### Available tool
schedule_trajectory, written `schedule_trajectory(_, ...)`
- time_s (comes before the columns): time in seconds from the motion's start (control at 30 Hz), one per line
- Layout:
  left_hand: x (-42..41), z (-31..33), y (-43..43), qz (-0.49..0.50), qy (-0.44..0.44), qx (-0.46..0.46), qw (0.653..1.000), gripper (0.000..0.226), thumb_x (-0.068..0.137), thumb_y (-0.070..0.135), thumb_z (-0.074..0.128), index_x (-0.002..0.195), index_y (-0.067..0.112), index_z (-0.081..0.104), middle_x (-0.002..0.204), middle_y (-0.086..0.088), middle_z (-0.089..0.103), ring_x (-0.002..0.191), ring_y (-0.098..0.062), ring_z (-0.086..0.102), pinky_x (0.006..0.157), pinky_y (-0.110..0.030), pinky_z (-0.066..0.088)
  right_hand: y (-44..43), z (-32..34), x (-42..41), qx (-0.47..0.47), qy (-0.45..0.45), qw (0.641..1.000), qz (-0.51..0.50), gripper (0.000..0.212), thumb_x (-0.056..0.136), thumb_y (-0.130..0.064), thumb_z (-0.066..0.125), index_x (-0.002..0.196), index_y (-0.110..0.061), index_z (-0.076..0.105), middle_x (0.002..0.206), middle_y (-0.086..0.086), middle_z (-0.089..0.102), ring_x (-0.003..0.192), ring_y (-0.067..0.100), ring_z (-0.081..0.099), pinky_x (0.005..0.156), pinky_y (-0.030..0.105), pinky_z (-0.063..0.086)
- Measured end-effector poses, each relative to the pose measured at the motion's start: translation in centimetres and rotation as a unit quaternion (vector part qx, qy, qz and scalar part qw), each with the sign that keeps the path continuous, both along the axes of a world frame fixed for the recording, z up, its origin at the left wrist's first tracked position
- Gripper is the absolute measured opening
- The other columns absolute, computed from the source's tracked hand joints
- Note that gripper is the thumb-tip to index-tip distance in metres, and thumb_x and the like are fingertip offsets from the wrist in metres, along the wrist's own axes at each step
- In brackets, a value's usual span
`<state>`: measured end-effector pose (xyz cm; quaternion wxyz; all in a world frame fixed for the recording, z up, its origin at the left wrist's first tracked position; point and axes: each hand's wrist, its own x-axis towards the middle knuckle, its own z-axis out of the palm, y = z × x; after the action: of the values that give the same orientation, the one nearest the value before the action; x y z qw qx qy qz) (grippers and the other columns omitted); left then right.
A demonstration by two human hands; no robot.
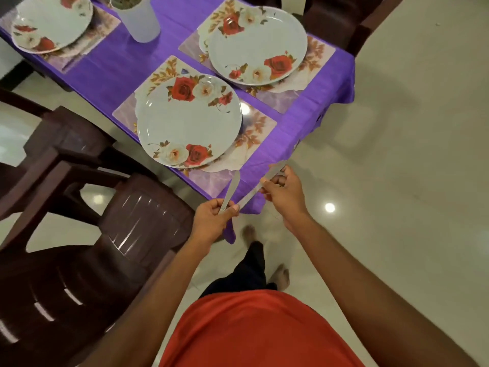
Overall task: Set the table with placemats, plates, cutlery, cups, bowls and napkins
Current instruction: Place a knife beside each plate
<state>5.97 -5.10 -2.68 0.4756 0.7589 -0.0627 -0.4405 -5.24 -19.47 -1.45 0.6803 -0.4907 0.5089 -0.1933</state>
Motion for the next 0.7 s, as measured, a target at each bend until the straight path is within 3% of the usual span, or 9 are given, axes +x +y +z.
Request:
schedule_trajectory(0.17, 4.6, -1.4, -1.7, 0.003, -0.011, -0.016, 1.0, 0.014, 0.087, 0.01, 0.074, 0.101, 0.005, 0.073, 0.088, -0.005, 0.077, 0.078, -0.012, 0.072, 0.066, -0.021, 0.057, -3.9, -1.6, 4.6, 0.026, 0.006, 1.0, -0.013, 0.046, 0.092, 0.002, 0.067, 0.127, -0.02, 0.047, 0.076, 0.008, 0.065, 0.064, 0.013, 0.068, 0.058, 0.022, 0.053)
schedule_trajectory(0.33, 8.1, -2.3, -3.5, -0.019, -0.099, 0.021, 0.995, 0.008, 0.088, 0.013, 0.074, 0.092, 0.021, 0.074, 0.075, 0.008, 0.069, 0.058, 0.007, 0.059, 0.055, -0.014, 0.047, -5.8, -3.7, 8.2, 0.047, 0.042, 0.998, -0.014, 0.053, 0.089, 0.006, 0.069, 0.13, -0.018, 0.044, 0.084, 0.011, 0.067, 0.066, 0.016, 0.067, 0.065, 0.024, 0.058)
schedule_trajectory(0.47, 9.0, -3.3, -3.7, -0.063, -0.174, 0.055, 0.981, 0.008, 0.089, 0.016, 0.073, 0.096, 0.018, 0.074, 0.077, 0.012, 0.065, 0.063, 0.009, 0.058, 0.055, -0.006, 0.042, -7.1, -4.6, 9.2, 0.016, 0.072, 0.997, 0.025, 0.048, 0.088, 0.001, 0.073, 0.125, -0.019, 0.048, 0.081, 0.012, 0.07, 0.068, 0.018, 0.07, 0.077, 0.033, 0.062)
schedule_trajectory(0.6, 8.8, -4.2, -3.4, -0.084, -0.237, 0.066, 0.966, 0.016, 0.087, 0.021, 0.075, 0.101, 0.014, 0.075, 0.091, 0.004, 0.066, 0.078, -0.007, 0.062, 0.067, -0.017, 0.047, -8.3, -5.0, 9.4, -0.023, 0.094, 0.992, 0.075, 0.04, 0.087, -0.008, 0.077, 0.117, -0.019, 0.052, 0.073, 0.007, 0.072, 0.069, 0.021, 0.073, 0.083, 0.045, 0.062)
schedule_trajectory(0.7, 8.3, -4.7, -3.1, -0.092, -0.263, 0.069, 0.958, 0.02, 0.085, 0.022, 0.076, 0.104, 0.016, 0.075, 0.096, 0.006, 0.063, 0.082, -0.007, 0.061, 0.068, -0.007, 0.039, -9.2, -5.3, 9.3, -0.038, 0.112, 0.987, 0.106, 0.035, 0.087, -0.009, 0.078, 0.112, -0.017, 0.054, 0.071, 0.007, 0.072, 0.069, 0.023, 0.073, 0.081, 0.05, 0.062)
